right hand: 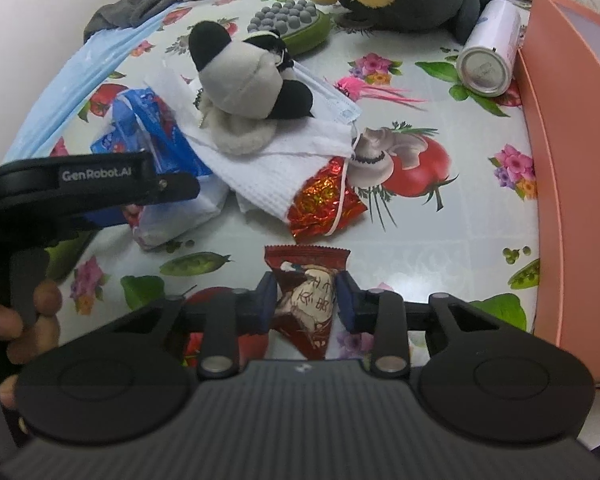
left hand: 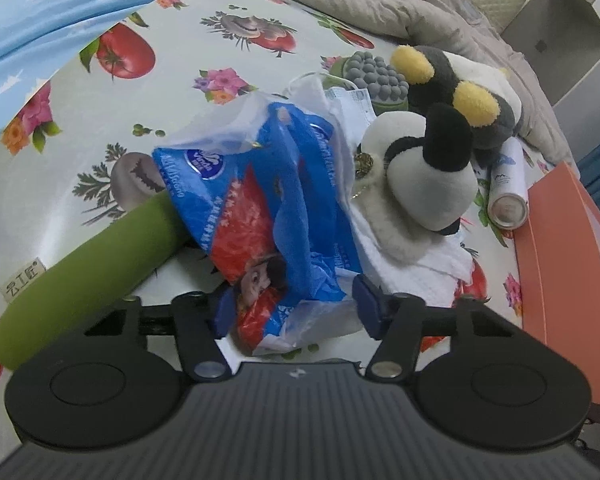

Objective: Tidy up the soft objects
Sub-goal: 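Grasp the blue tissue pack with the left tool while the right tool grasps the brown snack packet, then lift and carry the tissue pack and snack packet over the pink box with both tools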

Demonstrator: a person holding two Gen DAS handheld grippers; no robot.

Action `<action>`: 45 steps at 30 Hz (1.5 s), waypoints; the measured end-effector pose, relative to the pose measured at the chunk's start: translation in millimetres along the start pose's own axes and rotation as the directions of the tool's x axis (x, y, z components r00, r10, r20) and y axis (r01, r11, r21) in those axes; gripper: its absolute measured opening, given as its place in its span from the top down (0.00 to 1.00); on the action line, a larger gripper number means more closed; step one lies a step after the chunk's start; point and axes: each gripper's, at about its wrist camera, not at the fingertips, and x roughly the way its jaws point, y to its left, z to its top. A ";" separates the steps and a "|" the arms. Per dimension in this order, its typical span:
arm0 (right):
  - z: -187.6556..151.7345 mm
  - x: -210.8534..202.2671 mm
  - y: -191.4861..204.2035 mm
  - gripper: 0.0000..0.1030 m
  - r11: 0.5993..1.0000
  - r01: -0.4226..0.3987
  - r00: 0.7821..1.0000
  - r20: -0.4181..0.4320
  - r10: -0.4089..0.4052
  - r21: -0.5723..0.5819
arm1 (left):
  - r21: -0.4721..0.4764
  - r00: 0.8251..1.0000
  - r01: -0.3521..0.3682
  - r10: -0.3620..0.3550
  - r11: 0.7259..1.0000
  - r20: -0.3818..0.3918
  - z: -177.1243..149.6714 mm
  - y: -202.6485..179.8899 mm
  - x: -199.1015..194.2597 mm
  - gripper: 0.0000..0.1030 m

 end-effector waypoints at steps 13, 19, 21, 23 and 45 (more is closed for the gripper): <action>-6.4 -30.1 5.4 0.70 1.000 0.010 0.998 0.063 -0.009 -0.018 | -0.018 0.999 0.050 -0.050 0.999 -0.002 -27.1 6.5 -43.1 0.66; -14.4 -40.2 3.2 0.70 0.999 0.033 0.995 0.089 -0.032 -0.011 | -0.007 0.998 0.064 -0.064 0.998 -0.003 -44.5 3.9 -61.3 0.69; -17.2 -42.5 1.4 0.71 0.999 0.042 0.995 0.093 -0.041 -0.007 | 0.002 0.998 0.070 -0.070 0.998 0.000 -49.2 2.2 -67.2 0.69; -19.2 -46.2 -0.3 0.71 0.999 0.043 0.994 0.098 -0.043 -0.002 | 0.011 0.997 0.075 -0.075 0.997 0.001 -52.7 -0.6 -72.7 0.69; -2.9 -142.3 -18.7 0.72 0.996 0.067 0.931 0.355 -0.081 0.050 | 0.225 0.968 0.210 -0.234 0.951 0.086 -20.2 -86.7 -151.4 0.69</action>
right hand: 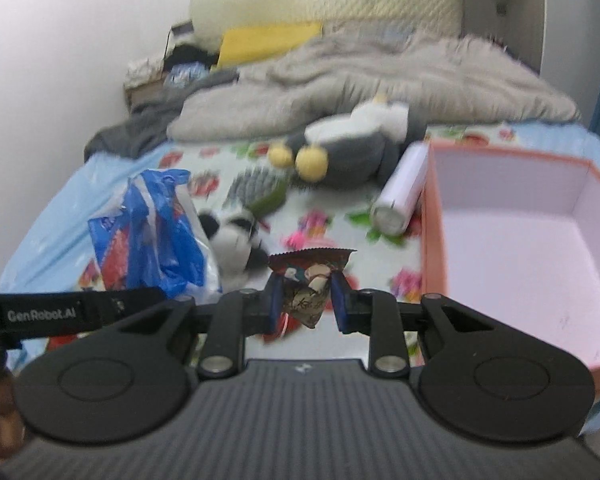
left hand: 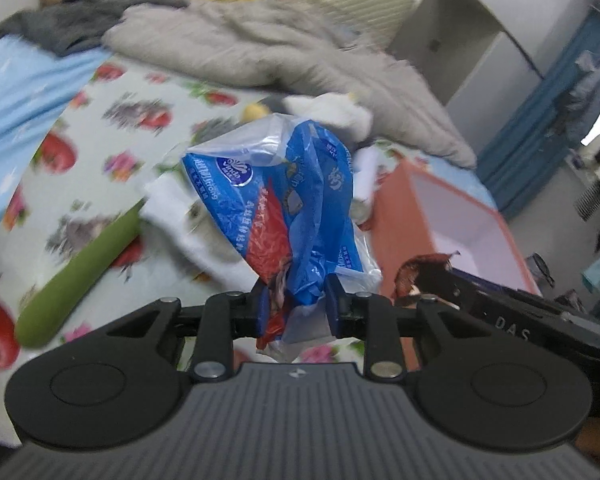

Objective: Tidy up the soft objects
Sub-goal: 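Lift and carry the tissue pack and snack packet over the pink box with both tools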

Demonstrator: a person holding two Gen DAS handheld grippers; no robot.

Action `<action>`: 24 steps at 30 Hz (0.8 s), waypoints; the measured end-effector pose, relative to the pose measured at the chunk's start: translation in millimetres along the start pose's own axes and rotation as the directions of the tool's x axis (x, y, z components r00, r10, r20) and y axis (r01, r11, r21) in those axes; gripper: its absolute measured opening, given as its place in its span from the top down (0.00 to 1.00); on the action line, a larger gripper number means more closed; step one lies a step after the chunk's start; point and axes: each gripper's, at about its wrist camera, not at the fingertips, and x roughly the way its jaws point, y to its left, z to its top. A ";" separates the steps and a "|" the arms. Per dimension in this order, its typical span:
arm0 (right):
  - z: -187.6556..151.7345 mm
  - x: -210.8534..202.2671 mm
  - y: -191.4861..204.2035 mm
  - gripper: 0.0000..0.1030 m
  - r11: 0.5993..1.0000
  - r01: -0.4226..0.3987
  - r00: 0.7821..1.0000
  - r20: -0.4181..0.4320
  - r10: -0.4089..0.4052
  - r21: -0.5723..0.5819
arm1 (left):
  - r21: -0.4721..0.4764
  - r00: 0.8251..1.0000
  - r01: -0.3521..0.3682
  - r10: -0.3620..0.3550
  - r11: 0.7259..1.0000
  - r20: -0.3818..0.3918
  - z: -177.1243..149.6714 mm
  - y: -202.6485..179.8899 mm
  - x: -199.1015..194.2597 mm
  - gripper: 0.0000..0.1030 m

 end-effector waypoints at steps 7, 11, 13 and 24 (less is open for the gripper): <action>33.9 -25.5 -19.7 0.72 0.999 0.040 0.991 0.126 -0.043 0.024 | 0.134 0.997 0.056 -0.064 0.989 0.052 39.1 -38.8 2.1 0.69; 46.5 -42.4 -38.0 0.72 0.997 0.068 0.980 0.185 -0.074 0.037 | 0.153 0.992 0.112 -0.121 0.982 0.047 58.1 -58.2 3.1 0.69; 53.3 -50.8 -45.2 0.72 0.995 0.093 0.972 0.216 -0.098 0.031 | 0.172 0.989 0.133 -0.143 0.976 0.047 67.0 -71.9 3.1 0.69; 93.9 -79.9 -103.6 0.72 0.989 0.132 0.954 0.263 -0.147 0.072 | 0.277 0.963 0.269 -0.262 0.922 -0.061 97.7 -176.6 40.9 0.69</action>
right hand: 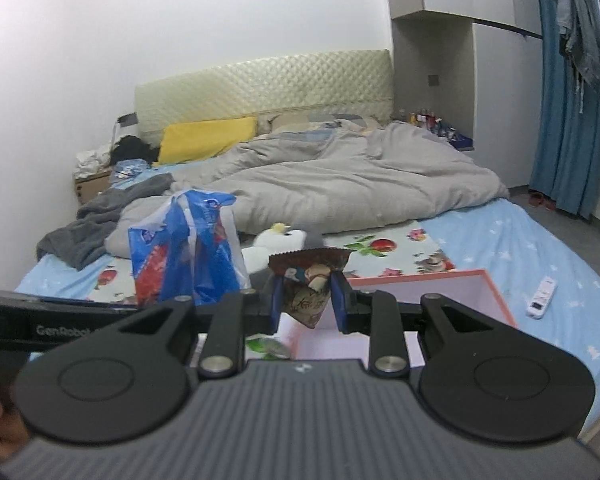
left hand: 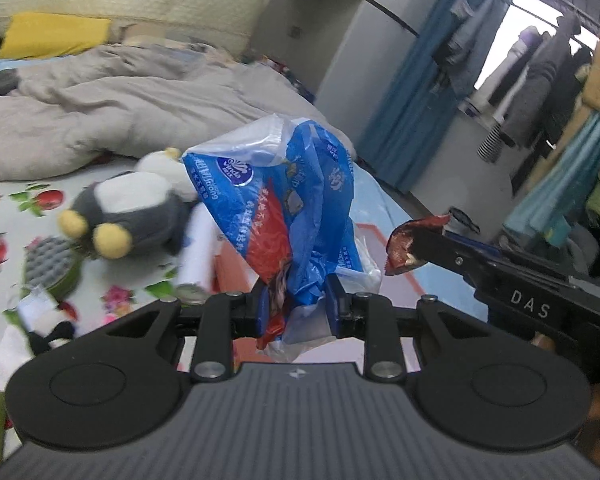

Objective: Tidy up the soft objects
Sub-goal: 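Lift and carry the tissue pack and snack packet over the pink box with both tools, then open both tools to drop the tissue pack and snack packet into the box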

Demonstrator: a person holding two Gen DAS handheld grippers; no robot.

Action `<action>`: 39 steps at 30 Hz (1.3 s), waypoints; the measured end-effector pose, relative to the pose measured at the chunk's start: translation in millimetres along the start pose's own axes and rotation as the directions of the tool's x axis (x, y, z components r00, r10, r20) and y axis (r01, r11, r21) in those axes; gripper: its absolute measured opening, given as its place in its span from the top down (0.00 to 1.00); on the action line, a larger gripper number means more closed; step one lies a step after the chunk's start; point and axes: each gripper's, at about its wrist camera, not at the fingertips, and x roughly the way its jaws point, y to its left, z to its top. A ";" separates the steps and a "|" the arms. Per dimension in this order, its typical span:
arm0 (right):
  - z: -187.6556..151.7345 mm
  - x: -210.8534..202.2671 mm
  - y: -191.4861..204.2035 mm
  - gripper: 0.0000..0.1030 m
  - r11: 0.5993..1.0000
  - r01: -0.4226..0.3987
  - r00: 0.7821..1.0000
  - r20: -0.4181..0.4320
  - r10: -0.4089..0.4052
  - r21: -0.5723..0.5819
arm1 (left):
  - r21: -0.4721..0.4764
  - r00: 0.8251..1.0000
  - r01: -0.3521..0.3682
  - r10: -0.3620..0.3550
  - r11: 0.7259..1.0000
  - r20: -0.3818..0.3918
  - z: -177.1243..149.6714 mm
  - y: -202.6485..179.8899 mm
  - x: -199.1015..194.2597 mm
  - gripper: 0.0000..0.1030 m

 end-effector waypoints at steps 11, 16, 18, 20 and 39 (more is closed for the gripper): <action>-2.2 15.3 -80.7 0.72 0.993 0.087 0.984 -0.163 -0.074 0.076 | 0.021 0.981 0.039 -0.035 0.999 -0.190 0.8 -29.7 96.6 0.69; -24.4 30.7 -112.2 0.72 0.986 0.140 0.959 -0.261 -0.110 0.095 | -0.005 0.963 0.031 -0.031 1.000 -0.269 -9.6 -28.3 137.6 0.68; -35.9 37.9 -122.7 0.72 0.983 0.151 0.948 -0.295 -0.116 0.101 | -0.014 0.954 0.024 -0.027 1.000 -0.298 -17.5 -24.5 155.3 0.68; -48.7 45.8 -131.3 0.72 0.983 0.154 0.937 -0.331 -0.112 0.104 | -0.028 0.945 0.017 -0.025 0.999 -0.325 -22.9 -24.9 172.3 0.68; -96.3 76.0 -178.6 0.52 0.971 0.184 0.885 -0.455 -0.096 0.152 | -0.014 0.923 -0.023 0.016 1.000 -0.385 -49.2 -37.9 216.0 0.41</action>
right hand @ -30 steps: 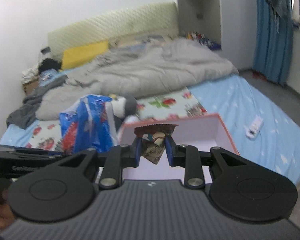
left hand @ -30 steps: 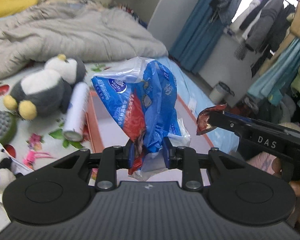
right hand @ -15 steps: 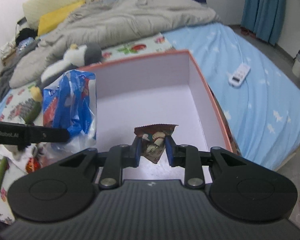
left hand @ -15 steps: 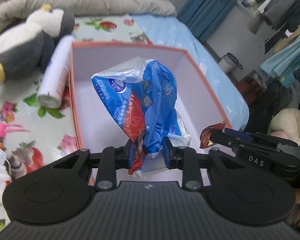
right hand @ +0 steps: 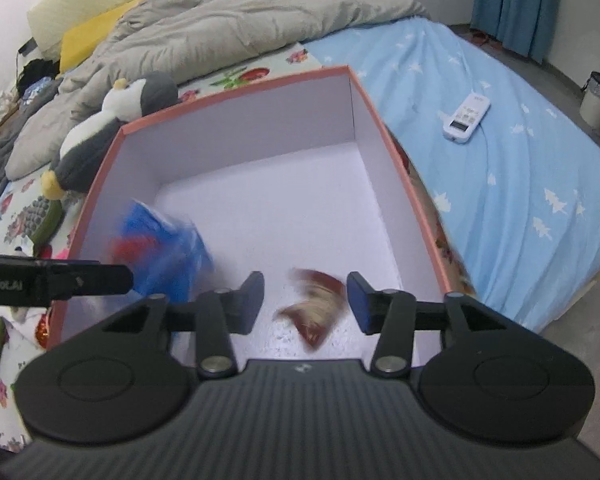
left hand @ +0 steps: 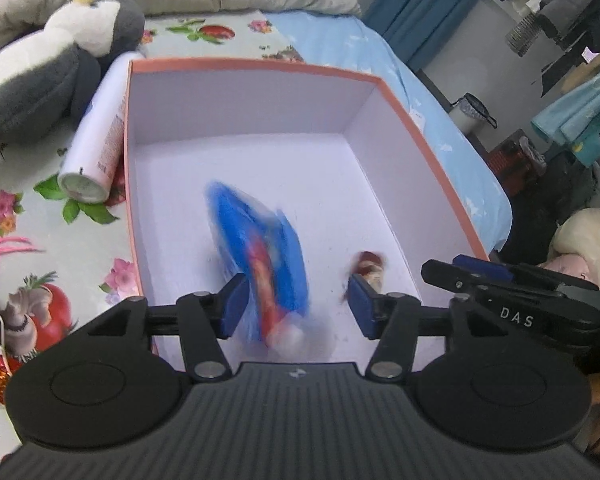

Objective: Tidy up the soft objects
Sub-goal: 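Open both tools to drop the tissue pack and snack packet into the box, then withdraw both tools from the box back toward the remaining items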

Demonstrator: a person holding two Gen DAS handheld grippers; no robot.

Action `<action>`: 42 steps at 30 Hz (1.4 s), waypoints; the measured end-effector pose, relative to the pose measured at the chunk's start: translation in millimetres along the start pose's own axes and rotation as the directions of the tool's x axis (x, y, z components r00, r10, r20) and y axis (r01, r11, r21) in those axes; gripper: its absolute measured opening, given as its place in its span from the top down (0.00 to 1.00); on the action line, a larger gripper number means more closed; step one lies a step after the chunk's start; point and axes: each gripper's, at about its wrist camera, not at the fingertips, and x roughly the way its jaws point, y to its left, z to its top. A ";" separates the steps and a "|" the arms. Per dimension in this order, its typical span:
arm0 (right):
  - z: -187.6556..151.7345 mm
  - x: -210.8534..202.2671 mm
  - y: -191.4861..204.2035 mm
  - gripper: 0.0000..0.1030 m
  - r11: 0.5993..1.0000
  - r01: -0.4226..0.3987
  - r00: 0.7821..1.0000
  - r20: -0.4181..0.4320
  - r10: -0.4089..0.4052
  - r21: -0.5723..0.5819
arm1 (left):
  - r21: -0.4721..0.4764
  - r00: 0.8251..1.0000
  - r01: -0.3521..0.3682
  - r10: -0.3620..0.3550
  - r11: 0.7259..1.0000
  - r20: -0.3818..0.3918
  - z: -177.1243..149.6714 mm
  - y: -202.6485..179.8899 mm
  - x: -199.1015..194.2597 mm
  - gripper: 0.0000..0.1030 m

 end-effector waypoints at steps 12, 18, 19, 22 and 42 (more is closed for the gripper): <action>9.5 -65.4 29.4 0.52 0.997 -0.010 0.983 0.182 0.024 -0.078 | 0.058 0.981 -0.036 0.024 0.998 0.194 -15.3 -7.7 -89.1 0.41; 7.9 -107.8 60.7 0.52 0.990 -0.036 0.954 0.291 0.075 -0.138 | 0.066 0.950 -0.065 0.041 0.996 0.309 -35.3 -5.5 -147.1 0.41; 6.4 -114.7 66.1 0.52 0.988 -0.044 0.948 0.307 0.089 -0.149 | 0.063 0.944 -0.070 0.046 0.996 0.325 -39.3 -5.1 -156.7 0.41; 1.1 -131.7 79.8 0.52 0.984 -0.072 0.930 0.345 0.125 -0.162 | 0.047 0.924 -0.071 0.048 0.996 0.380 -53.2 -2.5 -188.2 0.41; -69.2 -191.1 169.7 0.52 0.948 -0.213 0.874 0.388 0.293 -0.237 | -0.055 0.843 -0.139 0.147 0.989 0.518 -169.0 32.5 -309.1 0.41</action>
